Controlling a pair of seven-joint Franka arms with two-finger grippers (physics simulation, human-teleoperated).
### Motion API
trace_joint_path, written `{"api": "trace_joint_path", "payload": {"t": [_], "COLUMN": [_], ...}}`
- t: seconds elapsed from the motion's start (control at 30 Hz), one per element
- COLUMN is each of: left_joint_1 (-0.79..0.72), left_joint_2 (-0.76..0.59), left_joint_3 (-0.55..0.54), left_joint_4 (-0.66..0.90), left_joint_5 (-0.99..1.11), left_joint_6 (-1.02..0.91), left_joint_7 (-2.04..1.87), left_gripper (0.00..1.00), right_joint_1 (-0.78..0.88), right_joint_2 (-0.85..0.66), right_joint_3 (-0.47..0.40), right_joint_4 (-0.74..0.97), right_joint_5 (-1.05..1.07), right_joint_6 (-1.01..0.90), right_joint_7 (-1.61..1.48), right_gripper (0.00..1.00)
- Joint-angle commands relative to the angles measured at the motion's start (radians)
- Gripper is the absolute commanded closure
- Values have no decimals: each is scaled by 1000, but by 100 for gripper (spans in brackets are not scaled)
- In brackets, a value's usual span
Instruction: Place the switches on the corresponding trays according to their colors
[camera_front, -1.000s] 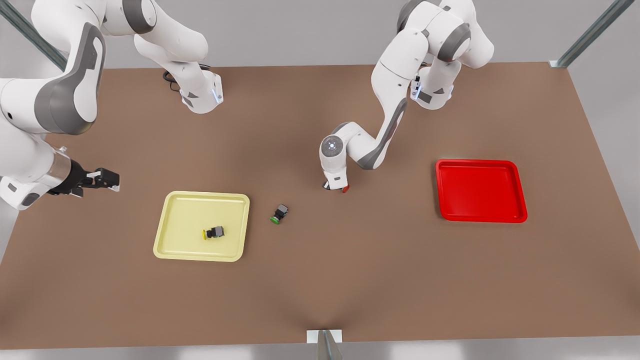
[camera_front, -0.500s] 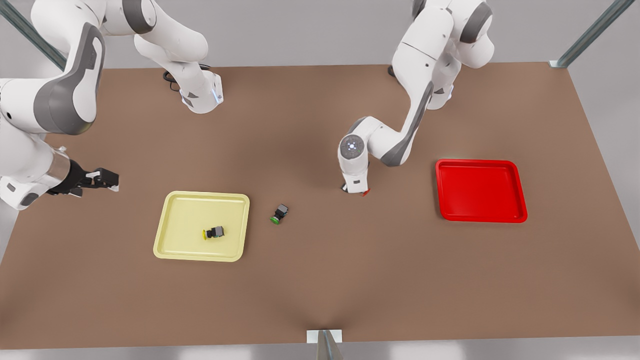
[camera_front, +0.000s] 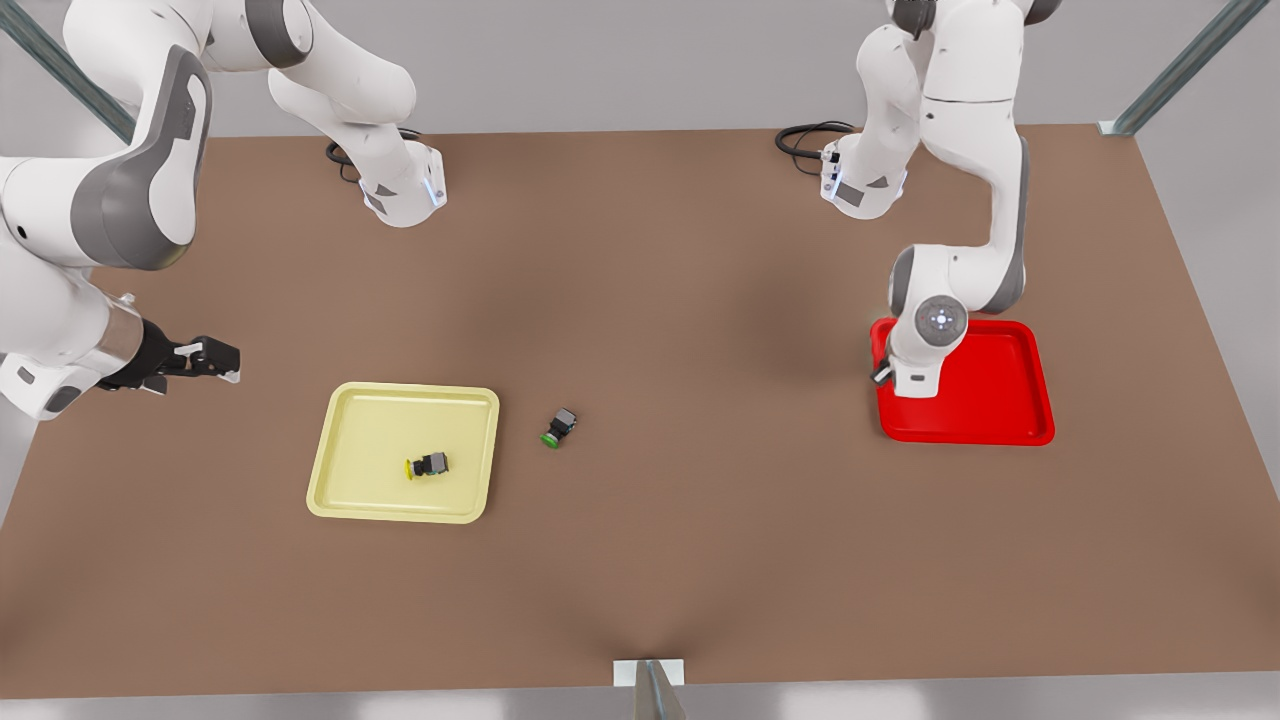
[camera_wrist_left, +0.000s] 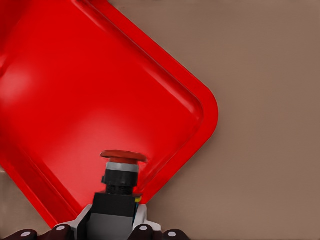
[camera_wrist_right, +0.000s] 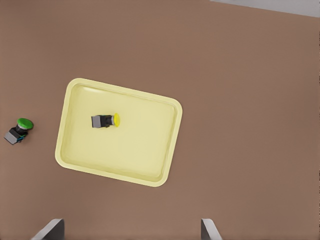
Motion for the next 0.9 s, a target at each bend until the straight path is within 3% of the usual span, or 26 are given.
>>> {"api": "trace_joint_path", "payload": {"t": [0.0, 0.1, 0.13, 0.17, 0.37, 0.57, 0.63, 0.67, 0.7, 0.77, 0.87], "left_joint_1": [-2, 6, 17, 34, 32, 61, 481, 628, 705, 795, 795], "left_joint_2": [4, 66, 79, 87, 73, 127, 115, 58, 3, -83, -95], "left_joint_3": [21, 108, 116, 118, 119, 67, -399, -604, -724, -824, -826], "left_joint_4": [0, 0, 0, 2, 34, 756, 1035, 1042, 1028, 979, 962], "left_joint_5": [1, 1, 1, -1, -2, -87, -67, 5, 76, 85, 94], "left_joint_6": [2, 55, 61, 66, 9, -555, -765, -762, -765, -762, -761], "left_joint_7": [28, 170, 199, 211, 226, 724, 719, 719, 719, 719, 719], "left_gripper": [47, 45, 26, 0, 0, 0, 0, 0, 0, 0, 0], "right_joint_1": [0, 0, 0, 0, -3, 18, 20, 20, 18, 18, 18], "right_joint_2": [-2, 0, 0, 0, -2, 9, 9, 9, 9, 9, 6], "right_joint_3": [0, 0, 0, 2, 0, 0, 0, 0, 0, 0, 0], "right_joint_4": [0, 0, 0, 0, 2, 5, 5, 3, 3, 2, 3], "right_joint_5": [-1, 0, 0, 0, 2, -7, -7, -7, -7, -9, -9], "right_joint_6": [0, 1, 0, 0, 0, 3, 1, 1, 1, 1, 1], "right_joint_7": [0, 0, 0, 0, 0, 0, 0, 0, 0, 0, 0], "right_gripper": [0, 0, 0, 0, 0, 0, 0, 0, 0, 0, 0]}}
